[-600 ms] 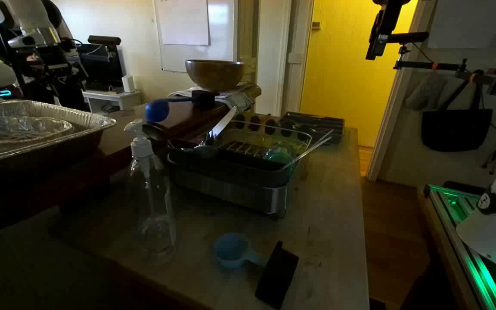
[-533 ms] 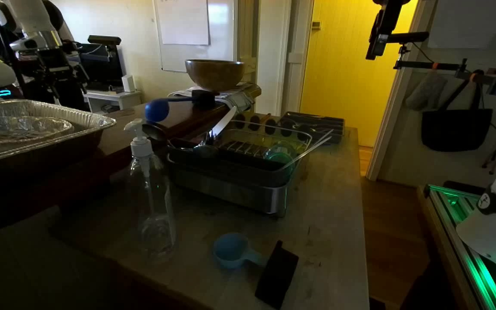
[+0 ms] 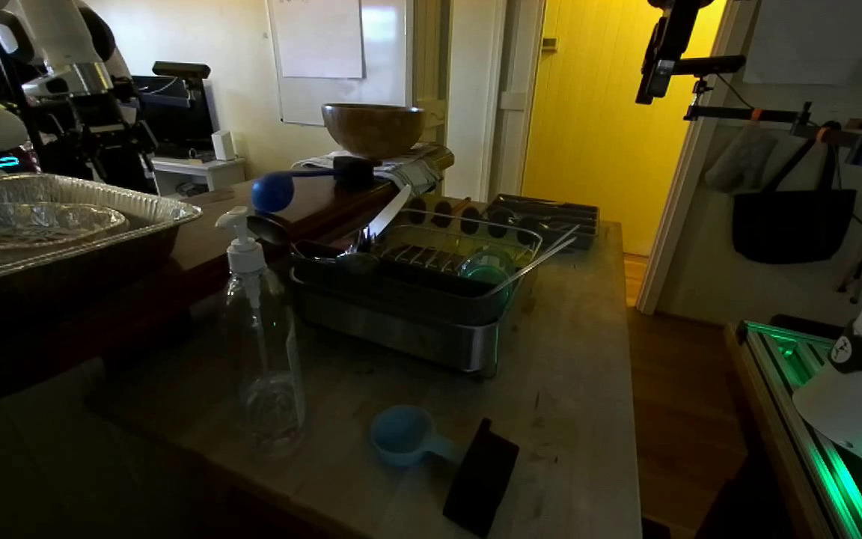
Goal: Put the bowl on the dryer
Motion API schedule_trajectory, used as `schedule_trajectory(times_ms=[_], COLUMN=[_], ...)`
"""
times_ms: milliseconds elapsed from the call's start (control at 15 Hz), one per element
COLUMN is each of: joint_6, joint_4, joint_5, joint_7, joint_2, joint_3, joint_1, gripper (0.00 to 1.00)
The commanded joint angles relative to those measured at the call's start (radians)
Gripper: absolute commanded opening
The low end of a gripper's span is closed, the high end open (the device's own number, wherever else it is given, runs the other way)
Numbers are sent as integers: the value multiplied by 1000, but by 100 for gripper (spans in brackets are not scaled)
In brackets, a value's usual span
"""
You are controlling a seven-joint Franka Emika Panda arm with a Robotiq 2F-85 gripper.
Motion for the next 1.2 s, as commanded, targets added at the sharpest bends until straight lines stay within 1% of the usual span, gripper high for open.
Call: schedule_trajectory(times_ms=[0, 67, 133, 267, 400, 600, 867, 1133], joint_6=[-2, -2, 36, 153, 275, 395, 504, 575], joint_4=[2, 2, -7, -34, -62, -88, -108, -112], joint_5=[5, 5, -24, -79, -112, -127, -134, -126], joint_7=[-5, -5, 24, 92, 138, 201, 244, 247], joint_2=[2, 2, 18, 48, 85, 160, 262, 350], joint_3=[7, 7, 18, 28, 18, 4, -22, -72], joint_1=[-10, -10, -30, -79, -120, -175, -238, -285], gripper=[100, 100, 100, 100, 100, 100, 100, 100])
